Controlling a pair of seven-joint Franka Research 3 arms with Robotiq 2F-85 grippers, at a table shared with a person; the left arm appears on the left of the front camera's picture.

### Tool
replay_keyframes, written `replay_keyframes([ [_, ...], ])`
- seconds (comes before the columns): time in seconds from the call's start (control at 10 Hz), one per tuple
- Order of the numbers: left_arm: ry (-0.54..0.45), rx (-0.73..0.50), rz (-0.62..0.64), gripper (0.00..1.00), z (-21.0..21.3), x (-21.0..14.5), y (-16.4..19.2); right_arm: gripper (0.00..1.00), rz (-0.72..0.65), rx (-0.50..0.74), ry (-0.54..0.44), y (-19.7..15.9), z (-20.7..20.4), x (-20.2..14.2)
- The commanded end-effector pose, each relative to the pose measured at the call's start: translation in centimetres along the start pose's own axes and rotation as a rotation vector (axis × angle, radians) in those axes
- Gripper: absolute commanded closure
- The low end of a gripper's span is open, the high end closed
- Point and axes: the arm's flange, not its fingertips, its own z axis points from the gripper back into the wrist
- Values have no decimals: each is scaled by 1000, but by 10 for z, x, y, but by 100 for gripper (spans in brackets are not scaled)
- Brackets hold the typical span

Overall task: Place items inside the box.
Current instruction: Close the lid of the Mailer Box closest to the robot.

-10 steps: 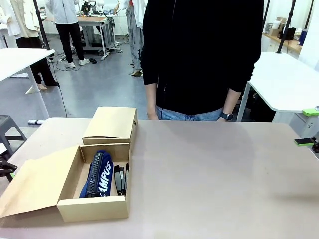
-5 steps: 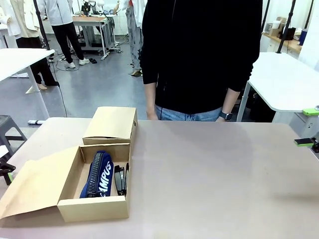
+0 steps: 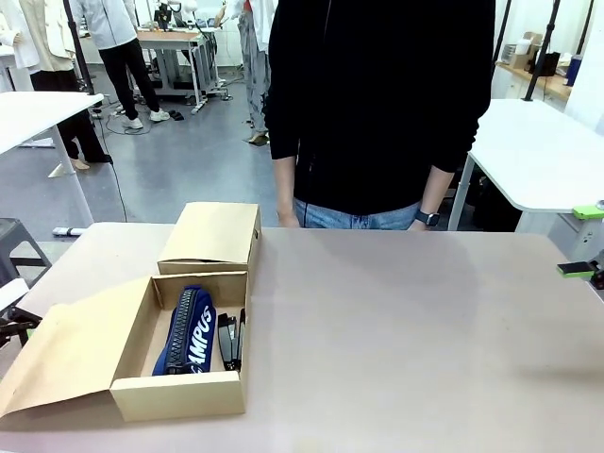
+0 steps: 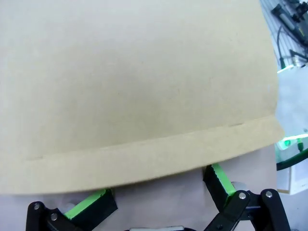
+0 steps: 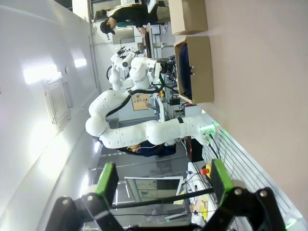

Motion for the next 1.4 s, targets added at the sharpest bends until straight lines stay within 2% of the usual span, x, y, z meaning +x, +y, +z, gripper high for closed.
replay_keyframes([
  [0.0, -47, -24, -32, 0, -29, 14, -3, 0, -18, 9, 2, 6, 2, 1],
  [0.3, -126, -5, -68, 0, -33, 36, -5, 0, -18, 9, 2, 6, 2, 1],
  [0.6, -288, -28, -52, 0, -19, 44, -2, 0, -18, 9, 2, 6, 2, 1],
  [0.9, -453, 4, -120, 0, -3, 60, -13, 0, -18, 9, 2, 6, 2, 1],
  [1.1, -523, 73, -168, 0, 8, 88, -26, 0, -18, 9, 2, 6, 2, 1],
  [1.3, -597, 120, -161, 0, 12, 135, -42, 0, -18, 9, 2, 6, 2, 1],
])
